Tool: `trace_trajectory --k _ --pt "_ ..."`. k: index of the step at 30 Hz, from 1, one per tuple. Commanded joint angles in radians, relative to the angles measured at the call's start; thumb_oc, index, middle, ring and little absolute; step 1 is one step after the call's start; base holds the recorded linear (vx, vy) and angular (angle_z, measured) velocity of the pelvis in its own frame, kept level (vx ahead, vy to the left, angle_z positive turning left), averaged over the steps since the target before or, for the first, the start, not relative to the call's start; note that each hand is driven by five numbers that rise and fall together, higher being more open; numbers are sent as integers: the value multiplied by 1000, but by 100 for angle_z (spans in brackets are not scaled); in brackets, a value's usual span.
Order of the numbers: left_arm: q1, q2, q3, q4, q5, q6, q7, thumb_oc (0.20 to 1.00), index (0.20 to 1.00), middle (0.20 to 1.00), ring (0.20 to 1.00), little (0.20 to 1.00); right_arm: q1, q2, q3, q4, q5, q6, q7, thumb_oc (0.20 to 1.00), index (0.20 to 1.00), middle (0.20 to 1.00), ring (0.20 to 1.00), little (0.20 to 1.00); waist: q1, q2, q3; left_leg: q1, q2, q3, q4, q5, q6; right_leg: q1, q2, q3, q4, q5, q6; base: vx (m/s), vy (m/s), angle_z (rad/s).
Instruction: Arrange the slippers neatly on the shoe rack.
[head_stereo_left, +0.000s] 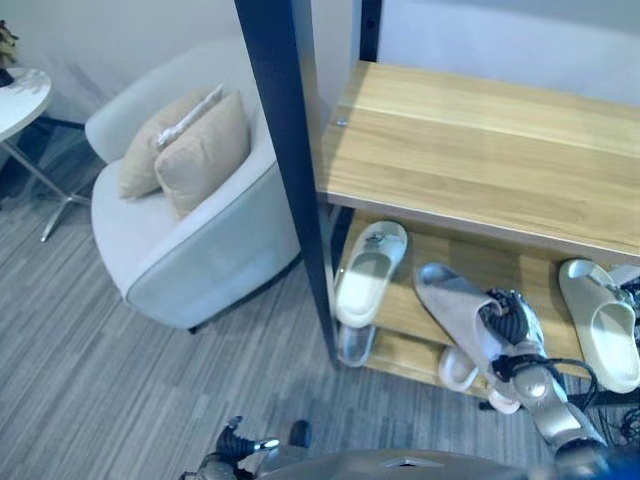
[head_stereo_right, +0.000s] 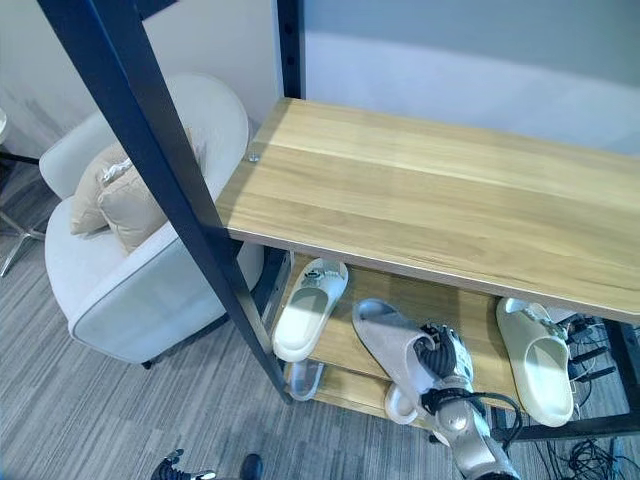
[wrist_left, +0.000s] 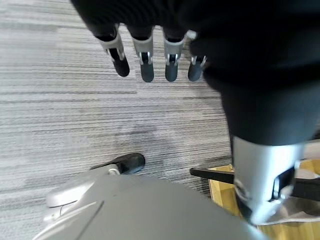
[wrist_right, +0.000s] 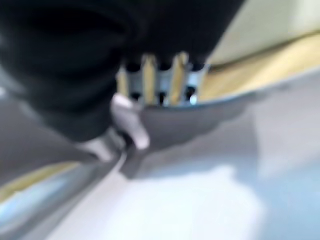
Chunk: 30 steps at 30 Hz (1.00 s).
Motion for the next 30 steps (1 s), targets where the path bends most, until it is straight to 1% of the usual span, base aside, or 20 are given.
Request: trace_trajectory --k 1,4,5,6,9,10,12,13,14,15,16,18,19,20,21,22,25,27,28,30 --pt "-28 -73 14 27 -4 -23 23 1000 1000 1000 1000 1000 16 -14 -39 -111 -23 -37 -61 200 200 200 200 200 17 2 -4 -6 -28 2 55 -98 41 -117 -49 76 95 107 78 -165 97 -45" --pt "-38 -71 27 23 -13 -27 27 1000 1000 1000 1000 1000 8 -5 -25 -134 -29 -45 -57 200 200 200 200 200 14 -4 21 -24 -32 36 70 -103 53 -178 -48 124 114 149 99 -216 71 -62" --pt "-42 -65 35 16 -26 -29 29 1000 1000 1000 1000 1000 -3 -3 -16 -142 -33 -46 -58 200 200 200 200 200 18 -7 42 -40 -29 56 93 -102 56 -209 -49 122 144 179 105 -332 21 -69" --pt "-53 -56 45 8 -47 -32 33 1000 1000 1000 1000 1000 -24 -1 -3 -147 -35 -48 -60 200 200 200 200 200 34 -9 70 -64 -18 79 123 -104 58 -243 -51 92 189 190 108 -364 -6 -84" --pt "-65 -29 74 -14 -90 -34 42 1000 1000 1000 1000 1000 -46 -7 14 -163 -48 -53 -60 200 200 200 200 200 59 4 96 -119 10 99 170 -91 55 -231 -96 -69 286 147 91 -300 -10 -95" --pt "-62 -24 82 -20 -97 -37 44 1000 1000 1000 1000 1000 -46 -9 18 -170 -57 -56 -57 200 200 200 200 200 64 8 96 -128 16 99 178 -89 55 -215 -99 -85 314 120 82 -222 -23 0" --pt "-59 -17 93 -29 -111 -44 45 1000 1000 1000 1000 1000 -45 -14 20 -181 -69 -60 -53 200 200 200 200 200 75 6 85 -160 18 95 190 -73 58 -183 -90 -63 358 93 75 -166 -38 3" --pt "-60 -17 93 -29 -111 -44 45 1000 1000 1000 1000 1000 -46 -14 20 -181 -69 -60 -53 200 200 200 200 200 75 7 82 -164 19 95 189 -69 58 -187 -89 -63 356 97 75 -149 -75 5" --pt "-59 -15 96 -30 -120 -48 45 1000 1000 1000 1000 1000 -45 -14 26 -186 -72 -64 -48 200 200 200 200 200 84 2 74 -184 19 89 194 -56 59 -164 -78 -31 367 88 76 -199 -140 0" --pt "-60 -18 95 -34 -135 -54 44 1000 1000 1000 1000 1000 -44 -11 43 -193 -76 -68 -47 200 200 200 200 200 100 -7 61 -218 17 77 203 -37 55 -132 -56 38 389 82 82 -244 -209 8" --pt "-64 -19 91 -38 -140 -56 44 1000 1000 1000 1000 1000 -39 -6 53 -191 -76 -73 -49 200 200 200 200 200 108 -18 51 -244 12 71 213 -27 52 -98 -40 75 368 69 82 -253 -269 16" --pt "-72 -27 81 -53 -164 -64 44 1000 1000 1000 1000 1000 -40 -3 71 -186 -75 -75 -58 200 200 200 200 200 125 -31 41 -308 15 59 245 1 36 -44 -8 122 293 12 60 -206 -227 32" --pt "-73 -32 79 -56 -177 -67 47 1000 1000 1000 1000 1000 -35 -5 81 -187 -71 -77 -61 200 200 200 200 200 132 -33 43 -322 25 54 249 20 29 -33 11 130 269 -42 34 -196 -206 28" --pt "-74 -39 78 -58 -195 -67 55 1000 1000 1000 1000 1000 -33 -8 91 -186 -64 -82 -70 200 200 200 200 200 138 -35 47 -333 34 38 255 39 17 -30 34 128 255 -83 12 -140 -166 20" --pt "-74 -39 78 -58 -196 -67 55 1000 1000 1000 1000 1000 -33 -8 91 -185 -64 -83 -70 200 200 200 200 200 136 -34 47 -334 34 35 256 39 16 -30 35 126 256 -84 10 -221 -283 22" --pt "-80 -60 70 -72 -243 -75 64 1000 1000 1000 1000 1000 -19 -23 105 -208 -59 -93 -76 200 200 200 200 200 130 -26 67 -352 60 3 262 79 -12 -36 82 119 245 -113 -21 -245 -282 21" --pt "-78 -89 68 -102 -337 -95 59 1000 1000 1000 1000 1000 1 -60 124 -239 -71 -104 -76 200 200 200 200 200 117 -8 95 -339 96 -27 225 121 -40 -29 133 89 225 -125 -49 -229 -263 26" --pt "-78 -96 64 -113 -361 -100 55 1000 1000 1000 1000 1000 6 -69 130 -244 -72 -105 -73 200 200 200 200 200 109 -2 106 -335 105 -34 212 129 -49 -30 142 76 222 -120 -53 -215 -154 29" --pt "-90 -110 58 -131 -414 -111 53 1000 1000 1000 1000 1000 -6 -82 144 -229 -72 -98 -76 200 200 200 200 200 102 1 141 -351 111 -33 219 125 -58 -38 145 58 213 -104 -61 -380 -179 20" --pt "-96 -113 60 -135 -433 -114 53 1000 1000 1000 1000 1000 -13 -87 150 -224 -70 -94 -74 200 200 200 200 200 94 -2 153 -353 109 -24 239 113 -56 -46 141 49 212 -92 -65 -301 -100 50"
